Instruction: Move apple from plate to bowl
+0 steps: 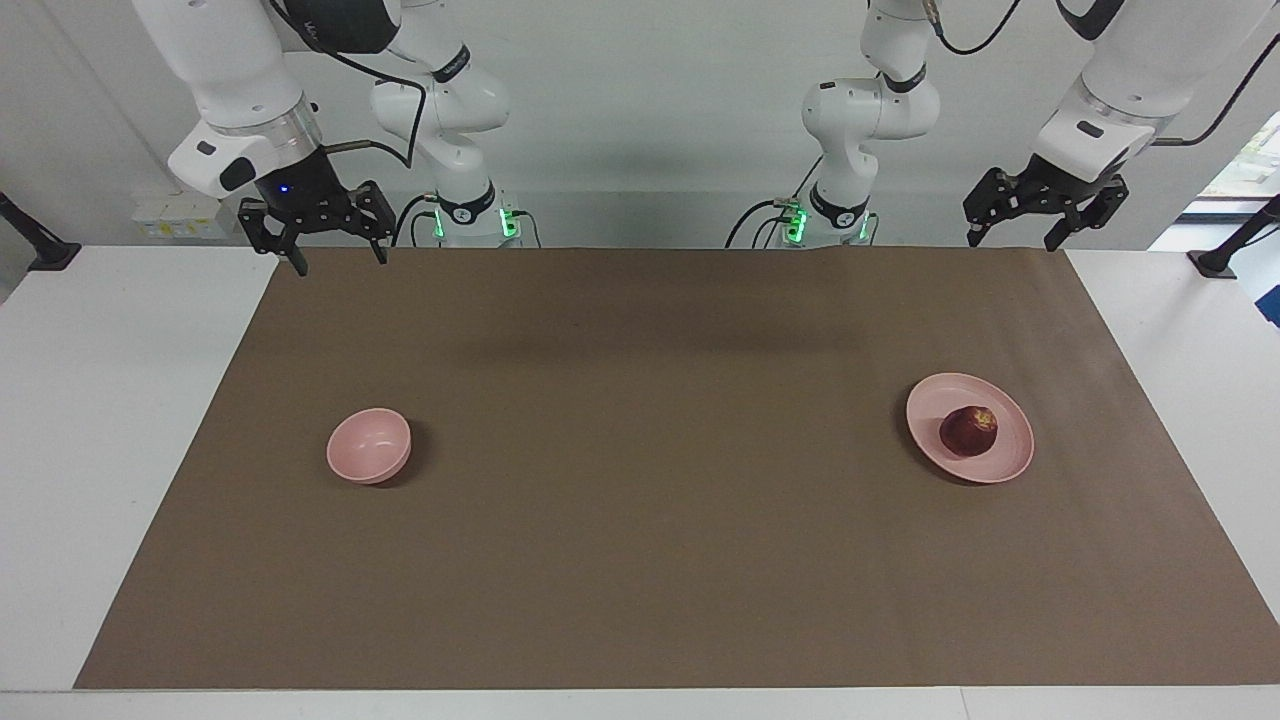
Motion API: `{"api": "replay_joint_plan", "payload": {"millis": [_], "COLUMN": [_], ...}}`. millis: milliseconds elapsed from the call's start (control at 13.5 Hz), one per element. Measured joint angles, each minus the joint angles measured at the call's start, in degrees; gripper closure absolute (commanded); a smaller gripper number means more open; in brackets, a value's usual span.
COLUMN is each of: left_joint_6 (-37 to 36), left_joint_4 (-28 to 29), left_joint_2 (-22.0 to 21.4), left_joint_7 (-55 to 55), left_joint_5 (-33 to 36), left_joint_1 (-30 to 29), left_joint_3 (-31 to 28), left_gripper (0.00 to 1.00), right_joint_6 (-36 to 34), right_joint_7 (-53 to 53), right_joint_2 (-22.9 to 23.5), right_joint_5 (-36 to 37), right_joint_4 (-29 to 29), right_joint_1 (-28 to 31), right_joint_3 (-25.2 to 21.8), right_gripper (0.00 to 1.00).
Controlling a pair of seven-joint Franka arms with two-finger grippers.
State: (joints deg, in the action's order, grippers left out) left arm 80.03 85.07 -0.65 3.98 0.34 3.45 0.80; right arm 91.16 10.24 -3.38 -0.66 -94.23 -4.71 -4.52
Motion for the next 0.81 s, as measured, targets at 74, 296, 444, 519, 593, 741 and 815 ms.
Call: {"api": "replay_joint_plan", "payload": {"millis": [74, 296, 444, 519, 593, 741, 815], "left_joint_6": [0.0, 0.4, 0.7, 1.0, 1.6, 3.3, 4.3], "left_joint_4": [0.0, 0.0, 0.1, 0.3, 0.7, 2.2, 3.1], "left_joint_2": [0.0, 0.0, 0.0, 0.0, 0.0, 0.1, 0.2], "left_joint_7": [0.1, 0.2, 0.2, 0.4, 0.7, 1.3, 1.5], "left_joint_5": [0.0, 0.0, 0.0, 0.0, 0.0, 0.0, 0.0], "left_joint_1": [0.0, -0.1, -0.1, -0.1, -0.1, -0.1, -0.1], "left_joint_3": [0.0, -0.3, -0.4, -0.4, -0.4, -0.6, -0.6], "left_gripper": [0.0, 0.0, 0.0, 0.0, 0.0, 0.0, 0.0], "right_joint_6": [0.0, 0.0, 0.0, 0.0, 0.0, 0.0, 0.0], "right_joint_7": [0.0, 0.0, 0.0, 0.0, 0.0, 0.0, 0.0], "right_joint_2": [0.0, 0.0, 0.0, 0.0, 0.0, 0.0, 0.0], "right_joint_5": [0.0, 0.0, 0.0, 0.0, 0.0, 0.0, 0.0], "right_joint_4": [0.0, 0.0, 0.0, 0.0, 0.0, 0.0, 0.0], "right_joint_1": [0.0, 0.0, 0.0, 0.0, 0.0, 0.0, 0.0], "right_joint_3": [0.0, 0.0, 0.0, 0.0, 0.0, 0.0, 0.0], "right_gripper": [0.0, 0.0, 0.0, 0.0, 0.0, 0.0, 0.0]}}
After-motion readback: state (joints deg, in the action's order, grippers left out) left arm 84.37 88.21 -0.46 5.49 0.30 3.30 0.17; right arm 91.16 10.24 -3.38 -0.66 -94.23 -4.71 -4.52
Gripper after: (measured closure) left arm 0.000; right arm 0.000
